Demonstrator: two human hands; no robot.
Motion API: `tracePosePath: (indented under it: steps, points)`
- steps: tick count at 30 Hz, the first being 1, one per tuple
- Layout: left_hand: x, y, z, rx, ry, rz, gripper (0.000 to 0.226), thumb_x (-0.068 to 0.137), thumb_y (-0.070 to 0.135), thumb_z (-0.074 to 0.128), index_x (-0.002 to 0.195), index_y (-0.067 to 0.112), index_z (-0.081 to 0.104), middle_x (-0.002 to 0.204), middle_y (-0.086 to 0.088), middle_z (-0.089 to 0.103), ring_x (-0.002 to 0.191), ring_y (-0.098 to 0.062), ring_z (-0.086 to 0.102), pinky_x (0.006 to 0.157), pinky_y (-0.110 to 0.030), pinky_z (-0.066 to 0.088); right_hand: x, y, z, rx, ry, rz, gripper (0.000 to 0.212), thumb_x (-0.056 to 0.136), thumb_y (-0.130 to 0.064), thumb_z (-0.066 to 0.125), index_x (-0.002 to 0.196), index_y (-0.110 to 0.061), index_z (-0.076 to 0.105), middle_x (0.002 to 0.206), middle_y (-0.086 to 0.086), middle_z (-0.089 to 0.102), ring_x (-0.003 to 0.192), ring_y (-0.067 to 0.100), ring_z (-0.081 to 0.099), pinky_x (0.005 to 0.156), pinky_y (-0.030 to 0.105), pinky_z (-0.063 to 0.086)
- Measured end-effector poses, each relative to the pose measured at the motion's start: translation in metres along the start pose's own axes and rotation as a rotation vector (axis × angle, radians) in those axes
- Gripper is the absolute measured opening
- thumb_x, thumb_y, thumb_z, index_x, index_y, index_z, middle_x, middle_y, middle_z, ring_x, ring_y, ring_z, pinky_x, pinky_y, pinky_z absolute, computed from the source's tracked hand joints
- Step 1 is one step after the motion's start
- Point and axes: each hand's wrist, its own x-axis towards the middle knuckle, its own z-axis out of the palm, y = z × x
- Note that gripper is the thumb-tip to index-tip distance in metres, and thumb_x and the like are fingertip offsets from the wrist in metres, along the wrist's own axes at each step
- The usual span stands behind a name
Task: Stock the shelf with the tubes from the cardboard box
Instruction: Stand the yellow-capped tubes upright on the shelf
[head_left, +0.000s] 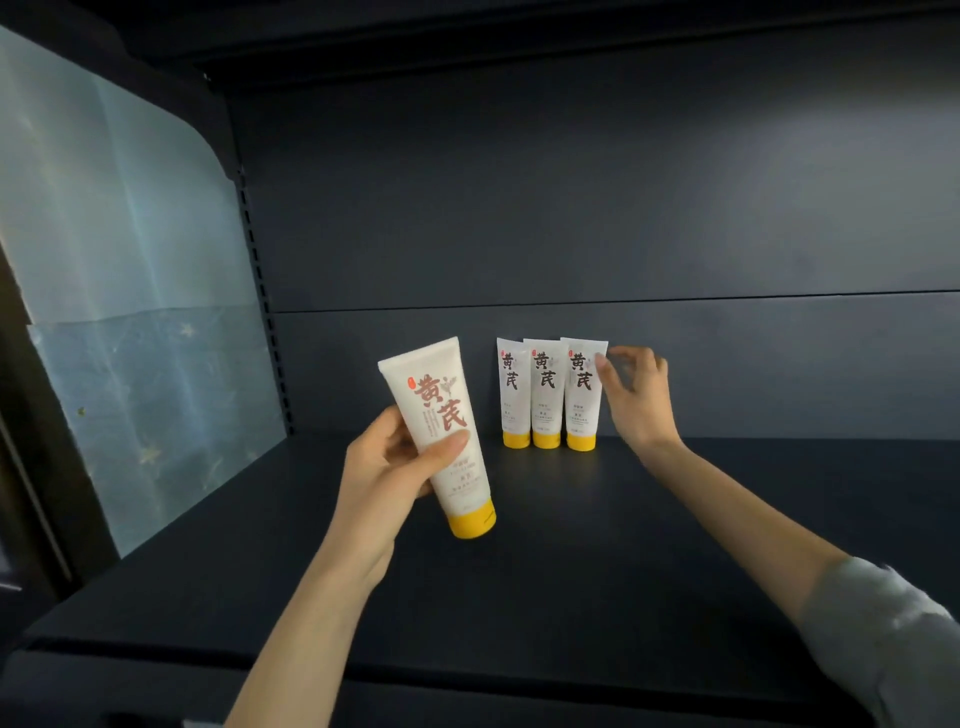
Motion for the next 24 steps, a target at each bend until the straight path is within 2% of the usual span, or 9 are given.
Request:
tracePosePath:
  steps: [3, 6, 7, 9, 11, 15, 17, 20, 24]
  points:
    - [0.007, 0.0, 0.011, 0.002, 0.003, 0.018, 0.028, 0.078, 0.011, 0.074, 0.103, 0.022, 0.066, 0.097, 0.011, 0.073, 0.091, -0.002, 0.068, 0.072, -0.021, 0.057, -0.027, -0.027, -0.008, 0.048, -0.165, -0.134, 0.022, 0.098, -0.036, 0.044, 0.115, -0.025, 0.053, 0.121, -0.006, 0.044, 0.108, -0.002, 0.048, 0.078, -0.001, 0.036]
    - [0.009, 0.0, 0.022, -0.007, -0.008, 0.046, 0.025, 0.077, 0.009, 0.075, 0.098, 0.02, 0.067, 0.094, 0.013, 0.073, 0.087, 0.001, 0.068, 0.066, -0.013, 0.052, -0.054, -0.049, -0.013, 0.084, -0.4, -0.18, 0.035, 0.091, -0.051, 0.041, 0.122, -0.037, 0.048, 0.127, -0.015, 0.045, 0.107, -0.017, 0.045, 0.078, -0.003, 0.037]
    - [0.009, 0.0, 0.025, -0.017, -0.013, 0.056, 0.024, 0.077, 0.008, 0.075, 0.098, 0.019, 0.067, 0.093, 0.013, 0.073, 0.086, 0.001, 0.068, 0.065, -0.011, 0.05, -0.064, -0.054, -0.014, 0.086, -0.462, -0.192, 0.046, 0.086, -0.056, 0.042, 0.129, -0.038, 0.044, 0.131, -0.016, 0.044, 0.111, -0.016, 0.045, 0.081, 0.0, 0.039]
    - [0.008, 0.0, 0.031, -0.031, -0.014, 0.074, 0.024, 0.077, 0.007, 0.075, 0.097, 0.02, 0.067, 0.091, 0.014, 0.073, 0.085, 0.001, 0.068, 0.064, -0.009, 0.049, -0.082, -0.059, -0.011, 0.103, -0.543, -0.208, 0.064, 0.08, -0.059, 0.049, 0.139, -0.038, 0.035, 0.135, -0.013, 0.042, 0.119, -0.003, 0.046, 0.09, 0.014, 0.045]
    - [0.007, -0.001, 0.036, -0.059, 0.0, 0.079, 0.026, 0.076, 0.008, 0.075, 0.097, 0.022, 0.066, 0.092, 0.013, 0.073, 0.087, 0.0, 0.068, 0.063, -0.01, 0.05, -0.098, -0.062, -0.006, 0.151, -0.587, -0.235, 0.072, 0.079, -0.055, 0.057, 0.144, -0.038, 0.029, 0.135, -0.01, 0.044, 0.12, 0.006, 0.049, 0.091, 0.026, 0.051]
    - [0.006, -0.004, 0.044, -0.119, 0.041, 0.061, 0.033, 0.075, 0.011, 0.077, 0.104, 0.021, 0.066, 0.098, 0.008, 0.073, 0.093, -0.004, 0.068, 0.064, -0.015, 0.052, -0.118, -0.065, 0.005, 0.308, -0.534, -0.24, 0.068, 0.08, -0.039, 0.066, 0.134, -0.053, 0.029, 0.13, -0.012, 0.05, 0.106, 0.002, 0.059, 0.075, 0.017, 0.053]
    - [0.005, -0.005, 0.047, -0.137, 0.055, 0.067, 0.033, 0.075, 0.01, 0.077, 0.102, 0.024, 0.066, 0.097, 0.01, 0.072, 0.092, -0.002, 0.068, 0.063, -0.014, 0.052, -0.121, -0.065, 0.008, 0.285, -0.457, -0.244, 0.07, 0.082, -0.028, 0.07, 0.129, -0.058, 0.029, 0.128, -0.013, 0.05, 0.102, 0.002, 0.058, 0.071, 0.019, 0.055]
    - [0.003, -0.008, 0.048, -0.135, 0.08, 0.076, 0.034, 0.074, 0.011, 0.078, 0.104, 0.022, 0.065, 0.098, 0.009, 0.072, 0.092, -0.002, 0.068, 0.063, -0.014, 0.052, -0.122, -0.062, 0.013, 0.183, -0.386, -0.249, 0.076, 0.082, -0.017, 0.071, 0.132, -0.054, 0.027, 0.128, -0.008, 0.048, 0.105, 0.008, 0.056, 0.074, 0.026, 0.058]
    - [0.003, -0.011, 0.043, -0.066, 0.097, 0.103, 0.034, 0.076, 0.013, 0.077, 0.103, 0.028, 0.062, 0.101, 0.009, 0.071, 0.093, 0.0, 0.066, 0.065, -0.015, 0.053, -0.121, -0.061, 0.02, 0.144, -0.373, -0.237, 0.075, 0.081, -0.019, 0.073, 0.132, -0.051, 0.028, 0.131, -0.009, 0.047, 0.1, 0.003, 0.057, 0.071, 0.016, 0.055]
